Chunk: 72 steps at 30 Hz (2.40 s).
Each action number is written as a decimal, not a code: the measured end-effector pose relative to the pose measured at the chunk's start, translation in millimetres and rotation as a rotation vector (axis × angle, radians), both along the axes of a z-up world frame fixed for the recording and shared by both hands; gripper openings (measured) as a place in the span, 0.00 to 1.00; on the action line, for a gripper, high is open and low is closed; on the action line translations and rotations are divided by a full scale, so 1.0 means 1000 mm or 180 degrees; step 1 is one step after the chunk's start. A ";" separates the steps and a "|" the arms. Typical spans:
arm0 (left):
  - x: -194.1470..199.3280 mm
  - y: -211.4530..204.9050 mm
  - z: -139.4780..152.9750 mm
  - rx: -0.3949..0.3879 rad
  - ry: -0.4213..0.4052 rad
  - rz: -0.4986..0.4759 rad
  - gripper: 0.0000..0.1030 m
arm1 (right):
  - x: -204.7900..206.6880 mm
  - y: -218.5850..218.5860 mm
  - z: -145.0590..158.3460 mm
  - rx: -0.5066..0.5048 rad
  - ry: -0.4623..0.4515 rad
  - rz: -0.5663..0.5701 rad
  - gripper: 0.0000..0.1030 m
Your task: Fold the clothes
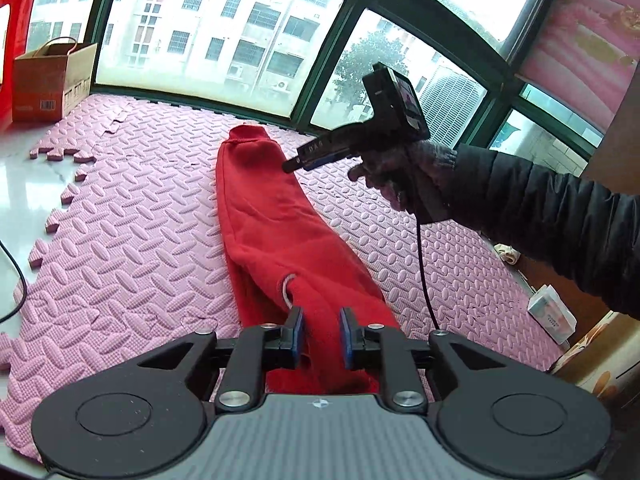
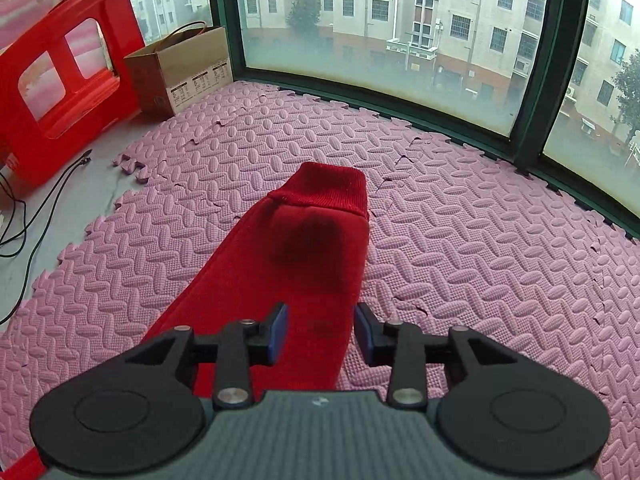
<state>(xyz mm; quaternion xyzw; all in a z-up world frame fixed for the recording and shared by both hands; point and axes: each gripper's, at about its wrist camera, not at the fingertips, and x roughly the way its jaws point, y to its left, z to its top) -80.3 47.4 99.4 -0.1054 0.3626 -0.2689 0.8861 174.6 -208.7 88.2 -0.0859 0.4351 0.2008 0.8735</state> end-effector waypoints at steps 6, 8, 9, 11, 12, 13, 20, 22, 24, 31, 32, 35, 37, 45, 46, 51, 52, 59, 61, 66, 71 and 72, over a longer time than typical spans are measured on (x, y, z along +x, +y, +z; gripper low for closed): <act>0.020 -0.012 0.010 0.0112 -0.0131 0.0056 0.21 | -0.029 -0.023 -0.002 -0.0022 0.0067 0.0092 0.35; 0.027 -0.015 0.014 0.0150 -0.0175 0.0075 0.24 | -0.040 -0.032 -0.005 -0.0022 0.0095 0.0116 0.36; 0.030 -0.017 0.015 0.0168 -0.0197 0.0084 0.31 | -0.045 -0.036 -0.007 -0.0023 0.0107 0.0130 0.36; 0.041 -0.027 0.011 0.0282 -0.0176 0.0072 0.39 | -0.057 -0.045 -0.011 -0.0021 0.0128 0.0164 0.39; 0.047 -0.033 0.009 0.0357 -0.0170 0.0051 0.40 | -0.063 -0.050 -0.013 -0.0020 0.0135 0.0183 0.40; 0.052 -0.039 0.006 0.0431 -0.0159 0.0033 0.40 | -0.069 -0.054 -0.014 -0.0021 0.0129 0.0195 0.44; 0.093 -0.072 -0.012 0.0697 0.0042 -0.0075 0.38 | -0.096 -0.076 -0.031 0.0048 0.0161 0.0332 0.46; 0.102 -0.082 -0.016 0.0746 0.0105 -0.0093 0.38 | -0.100 -0.078 -0.035 0.0137 0.0176 0.0406 0.46; 0.111 -0.090 -0.019 0.0742 0.0183 -0.0119 0.38 | -0.102 -0.080 -0.036 0.0268 0.0164 0.0483 0.48; 0.138 -0.120 -0.016 0.0807 0.0242 -0.0183 0.47 | -0.097 -0.081 -0.037 0.0805 0.0212 0.0730 0.51; 0.142 -0.124 -0.016 0.0825 0.0251 -0.0186 0.49 | -0.096 -0.081 -0.038 0.0873 0.0228 0.0744 0.51; 0.155 -0.135 -0.018 0.0869 0.0284 -0.0202 0.55 | -0.092 -0.085 -0.041 0.1062 0.0277 0.0766 0.51; 0.164 -0.142 -0.021 0.0896 0.0335 -0.0223 0.55 | -0.088 -0.088 -0.044 0.1173 0.0304 0.0783 0.51; 0.181 -0.153 -0.034 0.0950 0.0417 -0.0324 0.22 | -0.078 -0.093 -0.050 0.1396 0.0360 0.0923 0.51; 0.182 -0.151 -0.034 0.0928 0.0417 -0.0319 0.18 | -0.077 -0.094 -0.050 0.1412 0.0364 0.0932 0.51; 0.185 -0.142 -0.036 0.0818 0.0416 -0.0294 0.08 | -0.070 -0.104 -0.053 0.1611 0.0465 0.1015 0.59; 0.186 -0.141 -0.036 0.0796 0.0416 -0.0288 0.08 | -0.069 -0.105 -0.053 0.1680 0.0499 0.1074 0.61; 0.188 -0.128 -0.040 0.0506 0.0417 -0.0228 0.08 | -0.063 -0.099 -0.057 0.2083 0.0648 0.1453 0.72; 0.187 -0.126 -0.040 0.0453 0.0382 -0.0238 0.07 | -0.059 -0.091 -0.062 0.2158 0.0723 0.1540 0.72; 0.187 -0.120 -0.038 0.0295 0.0319 -0.0256 0.06 | -0.056 -0.067 -0.075 0.2231 0.0974 0.1758 0.76; 0.188 -0.120 -0.042 0.0303 0.0343 -0.0276 0.06 | -0.070 -0.068 -0.067 0.2089 0.0985 0.1959 0.77; 0.188 -0.120 -0.043 0.0302 0.0341 -0.0282 0.06 | -0.073 -0.073 -0.065 0.2038 0.0976 0.1964 0.77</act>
